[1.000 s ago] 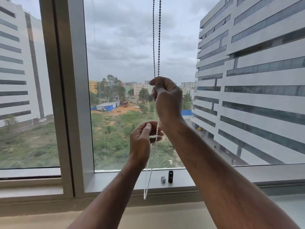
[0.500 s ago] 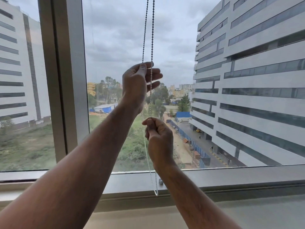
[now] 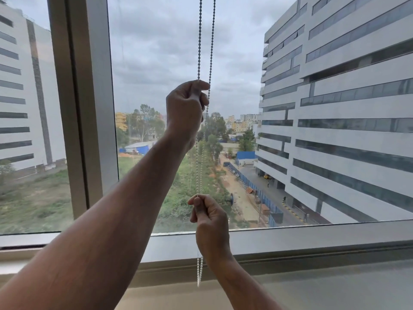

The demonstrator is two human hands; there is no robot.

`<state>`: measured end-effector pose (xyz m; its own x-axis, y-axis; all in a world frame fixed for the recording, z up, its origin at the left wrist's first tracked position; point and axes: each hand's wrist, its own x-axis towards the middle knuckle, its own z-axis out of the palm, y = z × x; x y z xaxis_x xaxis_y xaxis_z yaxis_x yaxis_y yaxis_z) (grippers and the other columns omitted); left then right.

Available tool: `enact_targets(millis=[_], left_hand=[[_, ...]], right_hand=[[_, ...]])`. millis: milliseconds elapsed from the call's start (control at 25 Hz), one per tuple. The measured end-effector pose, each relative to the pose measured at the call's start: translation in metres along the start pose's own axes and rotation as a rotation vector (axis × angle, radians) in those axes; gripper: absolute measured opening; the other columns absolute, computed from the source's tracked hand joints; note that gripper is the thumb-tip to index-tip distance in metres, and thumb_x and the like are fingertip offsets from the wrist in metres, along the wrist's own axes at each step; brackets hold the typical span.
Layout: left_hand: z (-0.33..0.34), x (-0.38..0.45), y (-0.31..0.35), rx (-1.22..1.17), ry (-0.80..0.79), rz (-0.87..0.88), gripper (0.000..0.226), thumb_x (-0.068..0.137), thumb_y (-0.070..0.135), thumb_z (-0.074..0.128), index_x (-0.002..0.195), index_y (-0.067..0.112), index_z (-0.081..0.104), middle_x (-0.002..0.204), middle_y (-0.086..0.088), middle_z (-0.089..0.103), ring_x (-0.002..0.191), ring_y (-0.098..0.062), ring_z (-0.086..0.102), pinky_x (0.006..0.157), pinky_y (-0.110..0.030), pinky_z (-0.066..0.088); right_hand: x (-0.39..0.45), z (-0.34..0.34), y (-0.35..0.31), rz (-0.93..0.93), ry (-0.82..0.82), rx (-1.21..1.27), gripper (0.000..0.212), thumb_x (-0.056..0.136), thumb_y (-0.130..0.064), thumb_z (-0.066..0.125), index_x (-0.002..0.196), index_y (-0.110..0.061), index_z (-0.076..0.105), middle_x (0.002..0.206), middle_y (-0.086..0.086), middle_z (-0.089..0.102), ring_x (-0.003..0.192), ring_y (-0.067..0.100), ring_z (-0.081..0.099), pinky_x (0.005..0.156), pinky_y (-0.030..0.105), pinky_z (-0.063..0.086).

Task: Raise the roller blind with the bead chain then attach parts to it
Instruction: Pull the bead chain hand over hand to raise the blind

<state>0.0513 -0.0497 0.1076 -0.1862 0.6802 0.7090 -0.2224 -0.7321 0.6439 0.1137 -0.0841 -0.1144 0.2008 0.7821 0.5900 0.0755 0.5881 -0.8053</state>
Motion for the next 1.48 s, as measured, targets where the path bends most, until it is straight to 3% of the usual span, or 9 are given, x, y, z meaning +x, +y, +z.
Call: enact_targets(millis=[160, 320, 400, 520, 640, 800, 1040, 1320, 1480], left_hand=[[-0.006, -0.012, -0.012, -0.003, 0.015, 0.011, 0.033, 0.105, 0.006, 0.051, 0.081, 0.019, 0.070, 0.059, 0.002, 0.053, 0.046, -0.009, 0.034, 0.044, -0.025, 0.025], [-0.014, -0.029, -0.029, 0.038, -0.003, 0.026, 0.033, 0.106, 0.007, 0.050, 0.083, 0.019, 0.070, 0.063, -0.001, 0.053, 0.042, -0.005, 0.035, 0.042, -0.022, 0.028], [-0.019, -0.038, -0.038, 0.047, -0.006, 0.029, 0.033, 0.107, 0.007, 0.048, 0.085, 0.019, 0.070, 0.064, -0.001, 0.053, 0.043, -0.003, 0.037, 0.043, -0.020, 0.031], [-0.023, -0.055, -0.053, 0.043, 0.000, 0.020, 0.031, 0.108, 0.007, 0.047, 0.087, 0.014, 0.069, 0.063, -0.001, 0.051, 0.046, -0.003, 0.039, 0.046, -0.019, 0.032], [-0.023, -0.072, -0.069, -0.001, 0.000, 0.000, 0.028, 0.107, 0.006, 0.049, 0.087, 0.002, 0.068, 0.062, -0.004, 0.052, 0.049, -0.006, 0.041, 0.050, -0.023, 0.034], [-0.027, -0.092, -0.087, 0.053, 0.005, -0.039, 0.036, 0.107, 0.011, 0.049, 0.080, 0.020, 0.070, 0.056, 0.007, 0.050, 0.046, -0.006, 0.034, 0.048, -0.026, 0.027], [-0.038, -0.119, -0.102, 0.037, -0.026, -0.092, 0.039, 0.108, 0.009, 0.047, 0.082, 0.025, 0.071, 0.060, 0.003, 0.050, 0.045, -0.003, 0.035, 0.045, -0.020, 0.028], [-0.050, -0.137, -0.118, -0.095, -0.107, -0.285, 0.038, 0.109, 0.012, 0.046, 0.087, 0.019, 0.076, 0.065, 0.000, 0.062, 0.049, -0.009, 0.045, 0.044, -0.021, 0.034], [-0.057, -0.124, -0.114, -0.088, -0.060, -0.333, 0.036, 0.109, 0.013, 0.045, 0.096, 0.016, 0.078, 0.082, -0.006, 0.077, 0.068, -0.013, 0.070, 0.061, -0.027, 0.054]], right_hand=[[-0.003, -0.001, 0.009, 0.105, 0.002, 0.048, 0.028, 0.106, -0.017, 0.052, 0.092, -0.022, 0.075, 0.063, -0.003, 0.067, 0.067, 0.011, 0.063, 0.075, 0.029, 0.053], [0.008, -0.007, 0.001, 0.165, 0.094, 0.036, 0.038, 0.100, -0.050, 0.049, 0.104, -0.025, 0.078, 0.090, -0.020, 0.078, 0.093, -0.011, 0.069, 0.068, 0.001, 0.046], [0.026, -0.011, -0.014, 0.128, 0.160, -0.001, 0.039, 0.105, -0.045, 0.047, 0.116, -0.021, 0.075, 0.092, -0.022, 0.076, 0.095, -0.014, 0.066, 0.066, 0.002, 0.047], [0.060, -0.011, -0.053, 0.030, 0.188, 0.026, 0.030, 0.107, -0.033, 0.048, 0.110, -0.022, 0.076, 0.097, -0.012, 0.078, 0.094, -0.003, 0.070, 0.084, 0.021, 0.055], [0.090, -0.003, -0.104, -0.051, 0.113, 0.224, 0.024, 0.107, -0.022, 0.051, 0.104, -0.021, 0.074, 0.092, -0.006, 0.077, 0.086, 0.001, 0.072, 0.075, 0.023, 0.054], [0.126, 0.004, -0.162, 0.007, 0.003, 0.360, 0.026, 0.107, -0.016, 0.047, 0.123, -0.007, 0.065, 0.112, 0.015, 0.078, 0.105, 0.028, 0.076, 0.078, 0.031, 0.053], [0.144, 0.010, -0.177, 0.008, 0.019, 0.325, 0.023, 0.105, -0.011, 0.053, 0.111, 0.000, 0.071, 0.069, 0.005, 0.059, 0.054, 0.013, 0.050, 0.047, 0.023, 0.041], [0.126, 0.008, -0.142, -0.050, 0.064, 0.230, 0.028, 0.103, -0.006, 0.052, 0.083, -0.011, 0.071, 0.054, -0.001, 0.043, 0.043, 0.009, 0.033, 0.045, 0.025, 0.027], [0.113, 0.002, -0.125, -0.090, 0.097, 0.131, 0.030, 0.102, -0.011, 0.054, 0.079, -0.018, 0.073, 0.052, -0.009, 0.047, 0.044, 0.005, 0.036, 0.045, 0.022, 0.031]])
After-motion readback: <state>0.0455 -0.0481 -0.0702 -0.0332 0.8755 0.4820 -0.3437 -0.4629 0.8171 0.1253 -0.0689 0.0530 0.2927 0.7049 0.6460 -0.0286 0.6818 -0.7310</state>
